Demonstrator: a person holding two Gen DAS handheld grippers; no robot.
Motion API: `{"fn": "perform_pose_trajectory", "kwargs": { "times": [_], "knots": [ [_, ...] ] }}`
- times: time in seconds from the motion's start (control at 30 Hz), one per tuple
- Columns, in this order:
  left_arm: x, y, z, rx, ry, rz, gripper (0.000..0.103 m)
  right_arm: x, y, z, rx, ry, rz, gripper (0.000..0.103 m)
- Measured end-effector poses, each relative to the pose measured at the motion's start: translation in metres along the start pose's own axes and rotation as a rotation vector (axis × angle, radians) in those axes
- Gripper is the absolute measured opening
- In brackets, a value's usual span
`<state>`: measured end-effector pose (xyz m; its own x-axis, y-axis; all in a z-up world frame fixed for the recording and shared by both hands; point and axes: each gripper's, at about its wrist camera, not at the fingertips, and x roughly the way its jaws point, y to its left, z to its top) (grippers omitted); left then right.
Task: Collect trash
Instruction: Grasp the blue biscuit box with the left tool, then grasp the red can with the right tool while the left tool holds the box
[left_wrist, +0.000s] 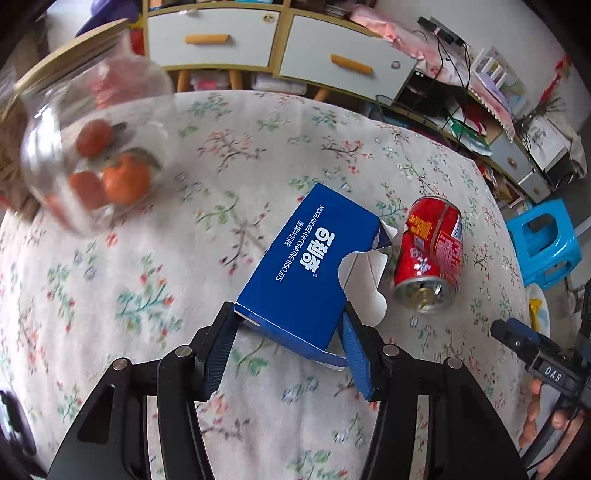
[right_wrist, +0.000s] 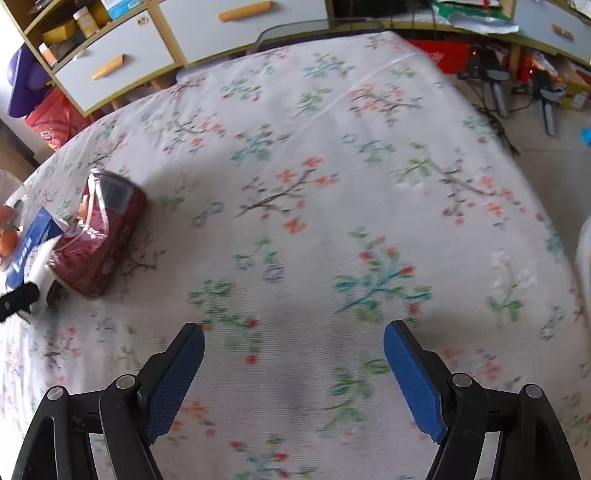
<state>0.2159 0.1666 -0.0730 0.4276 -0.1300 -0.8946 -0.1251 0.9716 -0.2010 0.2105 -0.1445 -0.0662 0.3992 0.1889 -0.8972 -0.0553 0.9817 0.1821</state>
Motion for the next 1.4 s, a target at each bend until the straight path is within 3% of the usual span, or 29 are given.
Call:
{"fn": "perform_pose_trajectory", "kwargs": {
  "times": [0.17, 0.27, 0.5, 0.93, 1.03, 1.4],
  "knots": [
    [-0.015, 0.013, -0.010, -0.003, -0.013, 0.003, 0.058, -0.003, 0.027, 0.008, 0.006, -0.002, 0.040, 0.083],
    [-0.023, 0.023, -0.015, -0.022, -0.019, -0.001, 0.058, -0.004, 0.047, 0.016, 0.026, -0.001, 0.107, 0.083],
    [-0.038, 0.052, -0.021, -0.065, -0.029, 0.008, 0.058, 0.018, 0.092, 0.037, 0.060, 0.015, 0.175, 0.083],
    [-0.050, 0.081, -0.031, -0.109, -0.029, 0.004, 0.058, 0.050, 0.128, 0.045, 0.071, 0.062, 0.175, 0.079],
    [-0.052, 0.080, -0.032, -0.113, -0.029, -0.003, 0.058, 0.052, 0.134, 0.044, 0.034, 0.066, 0.134, 0.064],
    [-0.056, 0.046, -0.042, -0.061, -0.030, -0.038, 0.058, 0.019, 0.114, 0.022, -0.042, 0.060, 0.107, 0.063]
  ]
}}
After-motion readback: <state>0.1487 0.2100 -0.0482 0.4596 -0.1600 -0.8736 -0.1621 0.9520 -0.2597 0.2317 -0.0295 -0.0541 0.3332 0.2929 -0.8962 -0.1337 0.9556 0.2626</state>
